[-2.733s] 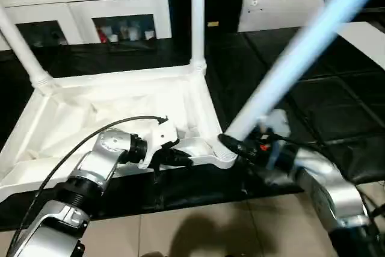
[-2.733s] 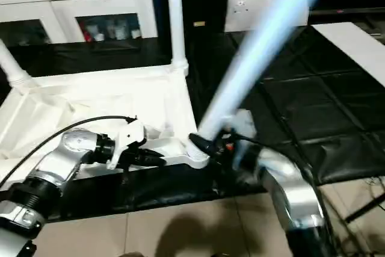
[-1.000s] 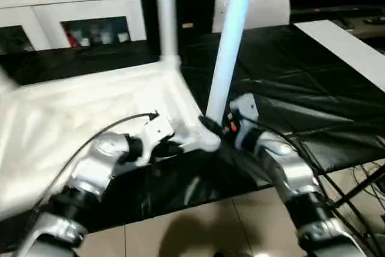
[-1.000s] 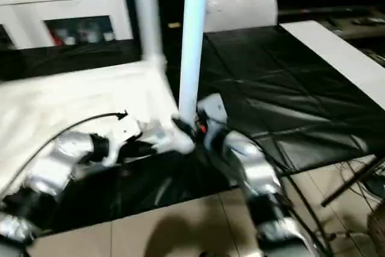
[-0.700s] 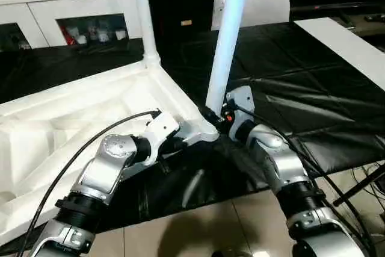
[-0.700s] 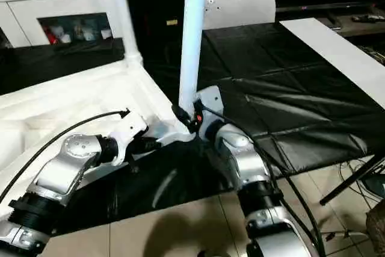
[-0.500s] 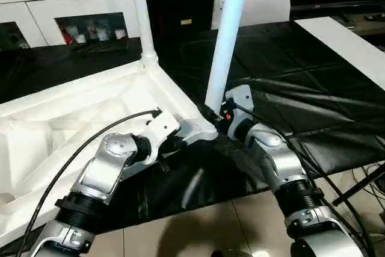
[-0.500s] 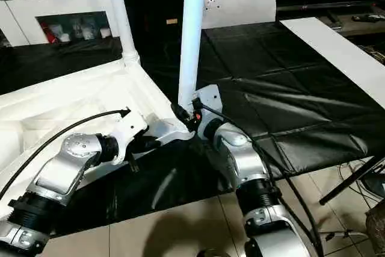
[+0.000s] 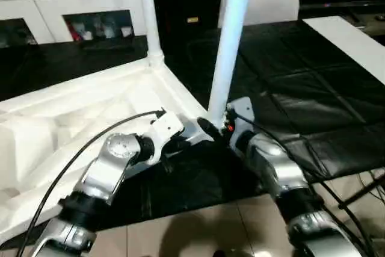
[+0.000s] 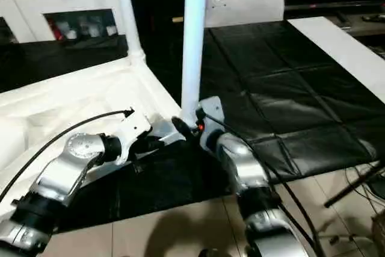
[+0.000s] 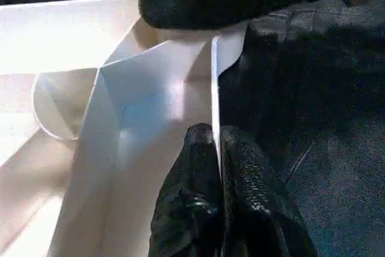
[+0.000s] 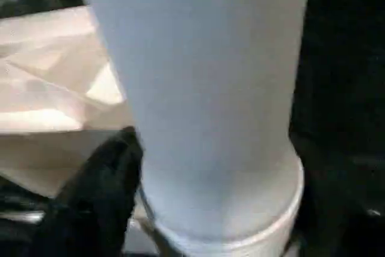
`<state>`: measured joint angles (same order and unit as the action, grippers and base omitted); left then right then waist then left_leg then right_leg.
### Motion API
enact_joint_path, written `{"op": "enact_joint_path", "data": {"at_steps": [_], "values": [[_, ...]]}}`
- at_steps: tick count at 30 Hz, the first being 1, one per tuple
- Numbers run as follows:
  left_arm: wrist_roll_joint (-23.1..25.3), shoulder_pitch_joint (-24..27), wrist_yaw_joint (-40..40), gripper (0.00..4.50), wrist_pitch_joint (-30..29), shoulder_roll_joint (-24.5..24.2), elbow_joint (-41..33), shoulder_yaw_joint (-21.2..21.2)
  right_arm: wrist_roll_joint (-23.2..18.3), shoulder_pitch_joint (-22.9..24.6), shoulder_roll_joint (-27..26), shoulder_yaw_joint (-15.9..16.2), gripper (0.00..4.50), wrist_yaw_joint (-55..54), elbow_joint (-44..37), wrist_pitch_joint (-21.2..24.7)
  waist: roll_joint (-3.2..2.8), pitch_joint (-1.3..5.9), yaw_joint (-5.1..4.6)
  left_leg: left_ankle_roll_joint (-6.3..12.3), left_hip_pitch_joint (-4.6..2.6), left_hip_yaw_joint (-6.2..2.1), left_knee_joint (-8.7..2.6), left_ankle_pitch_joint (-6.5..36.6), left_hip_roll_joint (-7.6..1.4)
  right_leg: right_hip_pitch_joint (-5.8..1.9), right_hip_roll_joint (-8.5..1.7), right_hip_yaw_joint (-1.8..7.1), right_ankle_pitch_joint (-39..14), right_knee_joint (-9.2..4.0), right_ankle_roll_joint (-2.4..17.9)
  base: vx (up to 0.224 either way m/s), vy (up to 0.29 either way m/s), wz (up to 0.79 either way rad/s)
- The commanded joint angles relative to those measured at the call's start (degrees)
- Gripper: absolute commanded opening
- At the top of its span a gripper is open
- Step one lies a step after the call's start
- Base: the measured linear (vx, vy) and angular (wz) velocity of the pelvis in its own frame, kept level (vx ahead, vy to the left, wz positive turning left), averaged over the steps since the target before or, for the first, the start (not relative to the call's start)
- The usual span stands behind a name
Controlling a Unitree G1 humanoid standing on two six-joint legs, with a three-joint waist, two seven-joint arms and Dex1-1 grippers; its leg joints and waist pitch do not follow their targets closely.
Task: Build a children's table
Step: Insert table leg to table base
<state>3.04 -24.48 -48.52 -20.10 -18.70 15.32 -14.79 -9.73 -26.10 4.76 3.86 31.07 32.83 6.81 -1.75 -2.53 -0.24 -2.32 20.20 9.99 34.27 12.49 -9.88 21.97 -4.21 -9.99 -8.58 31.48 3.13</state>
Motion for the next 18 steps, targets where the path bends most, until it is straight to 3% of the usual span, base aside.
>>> {"op": "enact_joint_path", "data": {"at_steps": [1, 5, 6, 8, 11, 12, 18], "values": [[-0.6, -2.3, 0.7, 0.00, 2.6, -1.0, -0.2, 2.3, -0.4, 2.6, 0.5, 0.2, 3.98, 1.0, 0.6, 3.1, -0.58, 3.51, 0.46, 3.82, 0.12, -2.00, -4.18, 9.7, -4.47, -3.46, -6.26, 5.04, -14.3, -3.10, 7.5, 0.000, 0.000, 0.00], [-1.1, -3.5, -2.0, 0.00, 5.5, -2.0, 2.5, 1.9, -1.2, 7.9, 3.9, 0.7, 4.42, 4.6, -6.7, 3.1, -0.43, 3.25, 1.06, 3.22, -0.20, -1.92, -4.18, 11.9, -4.22, -3.25, -6.29, 4.90, -20.9, -4.15, 5.2, 0.000, 0.000, 0.00], [-1.1, -3.7, -2.5, 0.00, 6.1, -2.3, 3.1, 1.7, -1.7, 8.8, 4.6, 0.8, 4.42, 5.4, -8.3, 4.0, -0.63, 3.09, 0.95, 3.31, -0.21, -1.89, -4.20, 12.5, -4.15, -3.11, -6.09, 4.85, -21.8, -4.48, 4.7, 0.000, 0.000, 0.00], [-1.1, -4.1, -4.2, 0.00, 7.9, -3.0, 4.3, 1.3, -2.9, 10.7, 6.5, 0.6, 4.47, 7.5, -11.8, 5.7, -0.66, 3.16, 1.02, 3.64, -0.24, -1.94, -4.14, 12.5, -4.06, -3.18, -5.99, 4.75, -22.4, -4.57, 3.9, 0.000, 0.000, 0.00], [-1.3, -4.6, -8.2, 0.00, 10.8, -4.2, 6.0, 0.0, -4.1, 12.3, 9.8, 0.1, 4.47, 11.8, -15.0, 4.1, -0.75, 3.22, 1.32, 4.34, -0.16, -1.80, -3.82, 11.6, -3.90, -3.14, -6.18, 4.79, -22.8, -4.63, 3.2, 0.000, 0.000, 0.00], [-1.5, -5.2, -11.5, 0.00, 13.1, -5.3, 7.8, -1.1, -4.8, 12.9, 12.5, -0.4, 4.47, 15.1, -17.3, 3.4, -0.64, 3.14, 1.44, 4.66, -0.13, -1.90, -4.01, 10.9, -4.05, -3.04, -6.05, 4.72, -22.5, -4.54, 3.3, 0.000, 0.000, 0.00], [-2.4, -6.3, -18.5, 0.00, 17.2, -6.8, 10.3, -3.2, -5.7, 11.9, 17.4, -0.6, 4.47, 20.9, -19.7, 3.3, -0.71, 3.34, 3.02, 5.23, -0.38, -1.64, -3.84, 8.4, -4.32, -2.91, -6.15, 4.86, -19.3, -3.87, 4.8, 0.000, 0.000, 0.00]]}}
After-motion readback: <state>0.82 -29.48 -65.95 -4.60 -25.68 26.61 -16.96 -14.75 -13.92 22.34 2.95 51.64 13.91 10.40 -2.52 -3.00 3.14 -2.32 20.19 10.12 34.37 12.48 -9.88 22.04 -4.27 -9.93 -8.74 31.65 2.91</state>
